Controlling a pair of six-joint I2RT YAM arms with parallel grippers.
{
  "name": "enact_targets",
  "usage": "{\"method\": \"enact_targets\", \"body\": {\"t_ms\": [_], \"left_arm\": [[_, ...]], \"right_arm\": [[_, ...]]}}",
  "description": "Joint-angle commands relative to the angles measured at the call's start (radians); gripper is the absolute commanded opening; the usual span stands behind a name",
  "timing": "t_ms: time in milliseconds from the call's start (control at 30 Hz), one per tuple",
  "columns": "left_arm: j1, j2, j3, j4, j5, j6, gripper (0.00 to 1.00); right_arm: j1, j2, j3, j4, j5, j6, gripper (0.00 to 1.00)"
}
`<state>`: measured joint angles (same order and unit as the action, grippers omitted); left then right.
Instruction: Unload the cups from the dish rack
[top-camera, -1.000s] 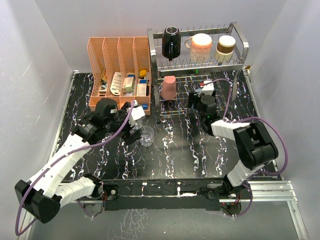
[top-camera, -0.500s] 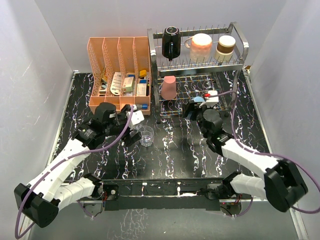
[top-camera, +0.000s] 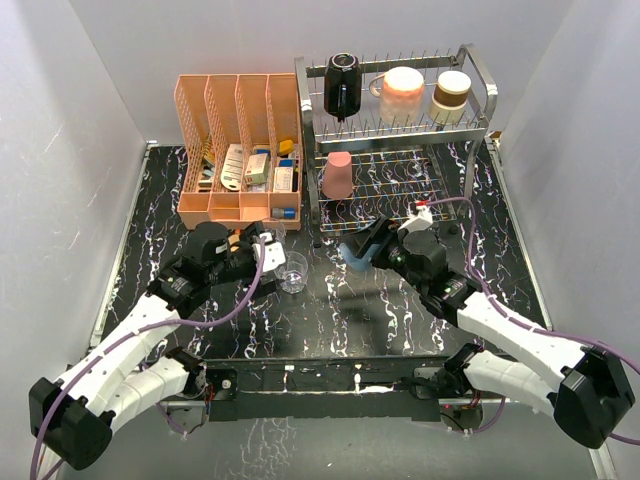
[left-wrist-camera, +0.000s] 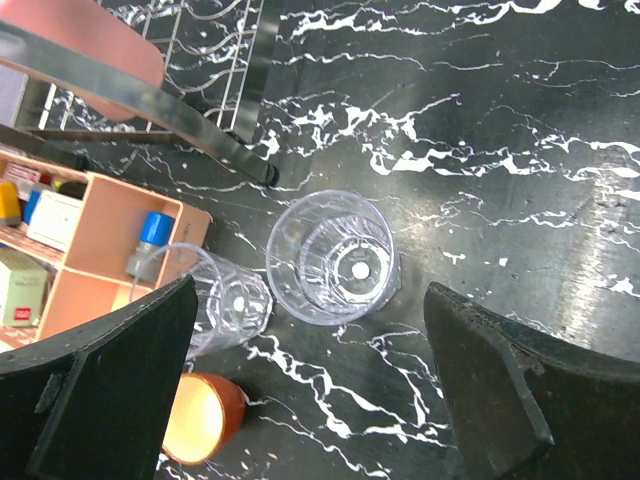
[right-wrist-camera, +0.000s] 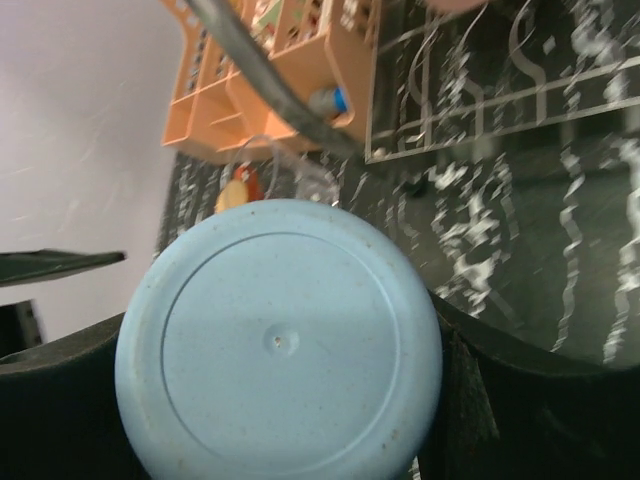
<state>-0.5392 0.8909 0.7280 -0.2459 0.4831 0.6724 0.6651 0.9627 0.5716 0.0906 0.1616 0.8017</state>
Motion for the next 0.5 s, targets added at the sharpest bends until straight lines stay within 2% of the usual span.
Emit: {"method": "enact_targets", "body": {"t_ms": [0, 267, 467], "left_arm": [[-0.007, -0.033, -0.028, 0.146, 0.065, 0.053, 0.93], [-0.038, -0.004, -0.014, 0.243, 0.076, 0.075, 0.89], [-0.077, 0.037, 0.014, 0.283, 0.06, 0.049, 0.86]], "right_arm": [[0.02, 0.006, 0.056, 0.043, -0.151, 0.254, 0.24], [0.043, 0.115, 0.057, 0.202, -0.313, 0.542, 0.23], [0.083, 0.168, 0.085, 0.284, -0.341, 0.648, 0.24]]}}
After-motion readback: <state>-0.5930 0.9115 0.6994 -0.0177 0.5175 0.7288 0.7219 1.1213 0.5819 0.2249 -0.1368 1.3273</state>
